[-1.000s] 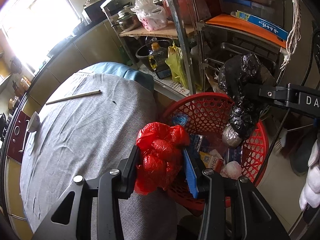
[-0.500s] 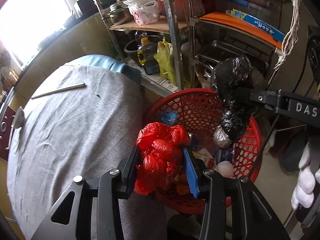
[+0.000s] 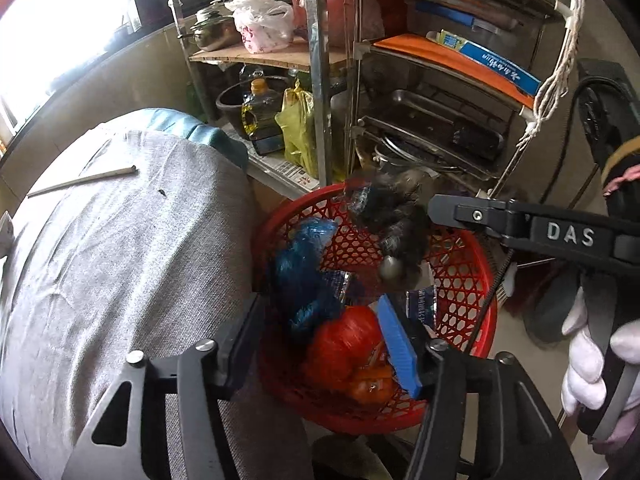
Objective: Collect trash
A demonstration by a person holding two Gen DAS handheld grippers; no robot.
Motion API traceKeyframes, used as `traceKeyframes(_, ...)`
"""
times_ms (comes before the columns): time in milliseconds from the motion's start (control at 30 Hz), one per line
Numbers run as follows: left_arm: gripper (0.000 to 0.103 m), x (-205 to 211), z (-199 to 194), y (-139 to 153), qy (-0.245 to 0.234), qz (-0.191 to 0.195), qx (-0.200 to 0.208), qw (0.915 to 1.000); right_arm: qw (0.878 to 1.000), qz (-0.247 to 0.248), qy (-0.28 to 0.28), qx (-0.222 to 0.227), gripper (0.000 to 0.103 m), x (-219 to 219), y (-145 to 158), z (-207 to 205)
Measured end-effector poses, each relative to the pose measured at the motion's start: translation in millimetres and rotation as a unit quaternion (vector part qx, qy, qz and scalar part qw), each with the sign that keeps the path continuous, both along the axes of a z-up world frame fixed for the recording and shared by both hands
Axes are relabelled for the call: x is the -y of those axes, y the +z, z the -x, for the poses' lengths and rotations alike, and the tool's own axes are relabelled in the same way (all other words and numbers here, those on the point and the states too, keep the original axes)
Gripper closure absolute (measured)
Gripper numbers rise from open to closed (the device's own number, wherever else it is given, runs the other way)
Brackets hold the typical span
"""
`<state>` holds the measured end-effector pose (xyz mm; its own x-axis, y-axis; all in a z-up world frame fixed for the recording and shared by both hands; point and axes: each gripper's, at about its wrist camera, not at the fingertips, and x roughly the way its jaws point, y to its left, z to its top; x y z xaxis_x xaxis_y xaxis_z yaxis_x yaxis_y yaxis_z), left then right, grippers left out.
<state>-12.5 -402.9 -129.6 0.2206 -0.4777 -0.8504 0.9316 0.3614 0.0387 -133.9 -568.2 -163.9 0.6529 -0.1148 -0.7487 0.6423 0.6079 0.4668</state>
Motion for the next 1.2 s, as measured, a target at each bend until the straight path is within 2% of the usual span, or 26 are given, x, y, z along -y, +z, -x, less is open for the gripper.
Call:
traceKeyframes(267, 0.040, -22.8, -8.6, 4.2, 0.015, 0.008, -0.007, 0.9998, 1.000, 0.013, 0.001, 0.000, 0.046, -6.7, 9.2, -5.0)
traceKeyframes(700, 0.032, -69.2, -15.0, 41.3, 0.067, 0.029, 0.073, 0.9947, 0.998, 0.045, 0.042, -0.001, 0.046, -48.3, 30.4, -32.1)
traceKeyframes(1000, 0.031, -122.8, -25.0, 62.4, 0.116, 0.054, 0.088, 0.9879, 0.994, 0.082, 0.078, -0.002, 0.046, -92.5, 54.7, -48.4)
traceKeyframes(1200, 0.029, -166.5, -37.7, 75.8, 0.165, 0.075, 0.097, 0.9786, 0.986, 0.118, 0.117, -0.001, 0.046, -131.3, 75.8, -62.6)
